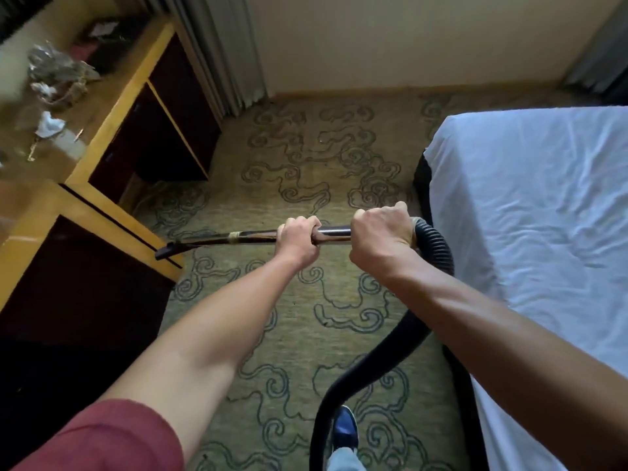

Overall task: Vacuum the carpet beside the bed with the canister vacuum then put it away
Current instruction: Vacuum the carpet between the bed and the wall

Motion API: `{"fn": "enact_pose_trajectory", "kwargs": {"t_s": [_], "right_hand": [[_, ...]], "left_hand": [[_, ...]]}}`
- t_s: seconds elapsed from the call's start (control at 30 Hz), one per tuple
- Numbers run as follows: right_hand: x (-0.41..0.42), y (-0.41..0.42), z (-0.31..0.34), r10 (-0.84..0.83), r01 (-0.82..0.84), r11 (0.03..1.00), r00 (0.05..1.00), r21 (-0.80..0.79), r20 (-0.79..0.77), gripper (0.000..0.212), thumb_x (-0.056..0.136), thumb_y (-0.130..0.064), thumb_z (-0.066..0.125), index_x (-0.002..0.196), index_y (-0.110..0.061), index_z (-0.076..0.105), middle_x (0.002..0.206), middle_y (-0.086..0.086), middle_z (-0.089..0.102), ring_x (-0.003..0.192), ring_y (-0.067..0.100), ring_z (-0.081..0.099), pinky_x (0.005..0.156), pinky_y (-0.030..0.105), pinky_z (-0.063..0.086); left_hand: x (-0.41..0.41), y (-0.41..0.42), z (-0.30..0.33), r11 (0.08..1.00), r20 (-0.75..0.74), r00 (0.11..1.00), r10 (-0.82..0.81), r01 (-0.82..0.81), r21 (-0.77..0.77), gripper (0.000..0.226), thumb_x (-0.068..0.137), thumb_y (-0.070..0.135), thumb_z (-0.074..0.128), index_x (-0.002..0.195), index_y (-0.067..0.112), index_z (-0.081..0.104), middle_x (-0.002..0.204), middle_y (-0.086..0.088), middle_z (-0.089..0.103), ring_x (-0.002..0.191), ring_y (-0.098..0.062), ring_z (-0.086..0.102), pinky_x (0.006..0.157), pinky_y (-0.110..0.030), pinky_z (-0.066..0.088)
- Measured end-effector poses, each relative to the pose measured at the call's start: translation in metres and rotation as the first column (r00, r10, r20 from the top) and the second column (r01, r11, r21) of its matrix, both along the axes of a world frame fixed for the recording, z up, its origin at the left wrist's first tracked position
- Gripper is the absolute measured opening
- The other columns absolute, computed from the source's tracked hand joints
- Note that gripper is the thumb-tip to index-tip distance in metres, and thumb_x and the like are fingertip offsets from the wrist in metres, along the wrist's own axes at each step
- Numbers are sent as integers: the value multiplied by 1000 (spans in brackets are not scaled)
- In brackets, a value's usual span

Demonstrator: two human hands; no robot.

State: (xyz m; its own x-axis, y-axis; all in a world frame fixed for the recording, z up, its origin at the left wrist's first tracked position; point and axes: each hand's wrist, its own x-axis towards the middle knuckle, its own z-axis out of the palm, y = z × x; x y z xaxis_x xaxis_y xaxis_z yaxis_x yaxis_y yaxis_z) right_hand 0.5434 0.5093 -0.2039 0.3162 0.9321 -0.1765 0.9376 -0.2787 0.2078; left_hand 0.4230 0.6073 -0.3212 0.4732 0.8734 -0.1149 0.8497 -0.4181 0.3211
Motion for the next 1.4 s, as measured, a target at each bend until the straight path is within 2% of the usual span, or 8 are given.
{"fn": "enact_pose_trajectory", "kwargs": {"t_s": [0.53,0.63,0.7,0.77,0.9,1.13,1.27,1.4], "right_hand": [[37,42,-55,-196,158,935,976,-317,-91,33,87,-32,65,119,-23,70,122,-1,71,113,21,67,78,28,45],[28,50,-69,-273,242,924,960,-297,-66,31,90,-27,61,120,-23,71,120,-1,72,112,21,68,73,27,40],[22,55,-74,-329,296,904,943,-308,-58,32,90,-22,59,119,-22,72,118,0,73,109,21,70,71,27,40],[19,59,-71,-372,341,887,927,-313,-42,31,90,-21,58,117,-22,73,114,0,74,105,21,71,68,28,39],[17,72,-70,-431,405,867,902,-288,-30,29,90,-21,57,114,-23,73,110,0,75,101,22,72,66,29,39],[15,60,-55,-553,503,802,829,-322,-83,26,85,-25,62,109,-25,71,104,-1,72,94,23,70,61,29,37],[9,39,-72,-573,464,805,768,-369,-286,30,82,-33,65,110,-25,62,102,1,71,92,25,71,62,29,39],[-2,18,-111,-674,398,738,406,-545,-617,34,72,-14,67,101,-18,51,86,5,69,56,23,73,51,32,58]], "left_hand": [[51,21,-59,952,-8,952,-307,307,-6,23,82,20,57,105,24,62,103,-1,65,106,-27,53,92,-37,38],[33,23,-77,996,251,967,-47,65,-62,27,84,21,64,111,20,65,116,-3,61,113,-25,52,102,-38,38],[9,35,-85,877,379,819,431,-282,-388,40,83,16,68,122,9,60,130,-12,55,122,-30,51,108,-35,38],[-17,61,-88,517,206,555,806,-491,-701,37,90,17,63,123,2,58,125,-20,59,115,-36,58,100,-39,46],[-20,135,-86,129,1,413,911,-282,-951,55,104,39,48,148,6,41,121,-20,56,99,-38,62,85,-47,54],[43,189,-90,86,41,355,934,-112,-990,60,98,45,63,142,8,45,119,-18,62,89,-33,69,77,-48,59],[76,184,-106,111,37,251,967,-287,-951,23,94,7,63,114,6,53,103,-14,60,55,-18,58,39,-28,50],[79,162,-124,94,30,266,964,-233,-968,15,90,-4,53,77,1,47,94,-20,56,55,-20,57,32,-20,48]]}}
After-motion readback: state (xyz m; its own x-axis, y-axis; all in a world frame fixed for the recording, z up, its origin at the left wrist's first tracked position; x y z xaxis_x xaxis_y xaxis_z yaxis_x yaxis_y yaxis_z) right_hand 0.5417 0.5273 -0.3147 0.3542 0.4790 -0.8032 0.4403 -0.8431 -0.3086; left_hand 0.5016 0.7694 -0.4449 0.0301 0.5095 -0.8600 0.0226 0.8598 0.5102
